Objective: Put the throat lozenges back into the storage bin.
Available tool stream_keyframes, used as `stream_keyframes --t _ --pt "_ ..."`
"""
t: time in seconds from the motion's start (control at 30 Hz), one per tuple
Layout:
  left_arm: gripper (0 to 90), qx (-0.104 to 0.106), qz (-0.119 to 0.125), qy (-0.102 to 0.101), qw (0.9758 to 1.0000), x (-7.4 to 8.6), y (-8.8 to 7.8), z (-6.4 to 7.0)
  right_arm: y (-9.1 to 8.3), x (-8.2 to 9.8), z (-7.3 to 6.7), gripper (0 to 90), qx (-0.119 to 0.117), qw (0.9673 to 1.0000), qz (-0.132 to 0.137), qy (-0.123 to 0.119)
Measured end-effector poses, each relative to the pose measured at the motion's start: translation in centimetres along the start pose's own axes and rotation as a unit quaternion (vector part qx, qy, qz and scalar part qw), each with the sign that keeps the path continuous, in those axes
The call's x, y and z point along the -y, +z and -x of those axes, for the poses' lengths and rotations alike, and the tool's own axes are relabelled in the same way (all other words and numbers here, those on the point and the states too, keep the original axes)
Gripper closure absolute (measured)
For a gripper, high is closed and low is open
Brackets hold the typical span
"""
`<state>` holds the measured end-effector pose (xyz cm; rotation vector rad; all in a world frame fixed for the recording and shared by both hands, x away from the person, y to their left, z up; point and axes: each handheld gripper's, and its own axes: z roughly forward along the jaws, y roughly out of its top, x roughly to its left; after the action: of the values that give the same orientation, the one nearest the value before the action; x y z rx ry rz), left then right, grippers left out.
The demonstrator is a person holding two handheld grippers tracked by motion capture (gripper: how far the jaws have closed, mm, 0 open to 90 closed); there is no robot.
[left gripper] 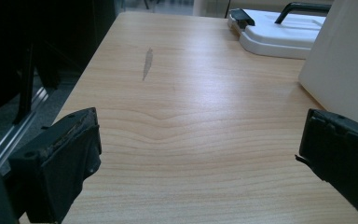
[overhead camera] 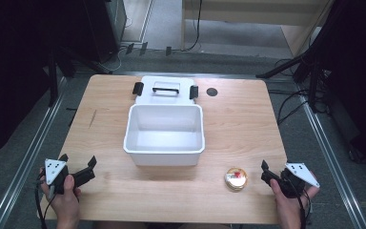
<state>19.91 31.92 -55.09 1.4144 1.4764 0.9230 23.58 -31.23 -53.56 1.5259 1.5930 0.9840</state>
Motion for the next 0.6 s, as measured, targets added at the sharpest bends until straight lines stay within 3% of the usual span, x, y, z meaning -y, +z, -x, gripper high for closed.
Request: stream_keyframes --t 0.17,0.3,0.43,0.53,0.6 --pt "0.0 -0.002 0.003 0.010 0.9999 0.1 0.0 0.2 -0.3 -1.3 -0.2 14.1 -0.013 0.9983 -0.042 -0.037" --pt "0.0 0.000 0.003 0.008 1.0000 0.0 0.0 0.2 -0.6 -2.3 -0.7 14.0 -0.021 0.9920 -0.101 -0.072" --pt "0.0 -0.003 -0.001 0.012 0.9999 0.0 0.1 0.3 -0.6 -3.1 -1.2 14.0 -0.033 0.9827 -0.152 -0.100" --pt "0.0 -0.002 0.000 0.012 0.9999 0.0 0.1 0.3 -0.5 -4.0 -1.7 14.0 -0.037 0.9716 -0.197 -0.125" --pt "0.0 -0.001 -0.002 0.012 0.9999 0.0 0.1 0.3 -0.4 -4.3 -2.0 14.0 -0.039 0.9660 -0.216 -0.136"
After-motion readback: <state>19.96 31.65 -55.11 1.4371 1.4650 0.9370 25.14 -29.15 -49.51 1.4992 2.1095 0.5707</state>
